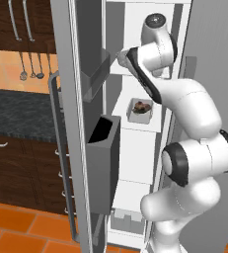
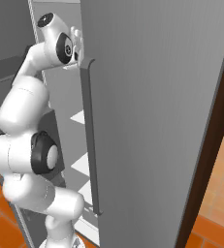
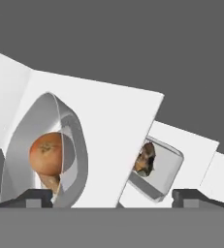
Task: Take the meat container that has the steak and place it on the second highest rack of the freezer. Then take the vegetable container that has the onion and sweet potato and place it on the highest rack of the freezer.
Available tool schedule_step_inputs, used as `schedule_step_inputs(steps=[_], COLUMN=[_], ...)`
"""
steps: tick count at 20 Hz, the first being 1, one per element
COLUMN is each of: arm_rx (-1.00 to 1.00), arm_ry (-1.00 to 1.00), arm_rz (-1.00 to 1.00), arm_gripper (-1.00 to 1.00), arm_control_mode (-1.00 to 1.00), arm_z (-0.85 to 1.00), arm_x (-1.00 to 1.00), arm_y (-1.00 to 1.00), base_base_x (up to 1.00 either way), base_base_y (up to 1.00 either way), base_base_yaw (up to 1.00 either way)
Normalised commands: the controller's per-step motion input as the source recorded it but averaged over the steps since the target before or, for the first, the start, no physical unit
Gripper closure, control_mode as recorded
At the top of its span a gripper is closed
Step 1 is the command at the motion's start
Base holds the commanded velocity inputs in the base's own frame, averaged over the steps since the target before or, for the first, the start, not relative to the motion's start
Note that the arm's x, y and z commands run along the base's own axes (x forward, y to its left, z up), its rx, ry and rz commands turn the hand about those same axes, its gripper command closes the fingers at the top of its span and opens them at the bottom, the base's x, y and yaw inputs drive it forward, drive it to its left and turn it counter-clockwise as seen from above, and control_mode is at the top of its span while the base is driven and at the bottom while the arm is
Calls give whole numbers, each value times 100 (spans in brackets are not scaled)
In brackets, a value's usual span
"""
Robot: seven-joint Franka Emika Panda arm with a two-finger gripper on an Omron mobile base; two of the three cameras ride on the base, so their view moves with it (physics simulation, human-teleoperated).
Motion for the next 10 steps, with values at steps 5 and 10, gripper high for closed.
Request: schedule_step_inputs(steps=[5, 10], arm_rx=[0, 0], arm_ry=[1, 5], arm_rz=[1, 4], arm_gripper=[-100, -100], arm_control_mode=[-100, -100], arm_z=[21, 0], arm_x=[-100, -100], arm_y=[-2, 0], base_base_x=[0, 0], base_base_y=[0, 0], base_base_yaw=[0, 0])
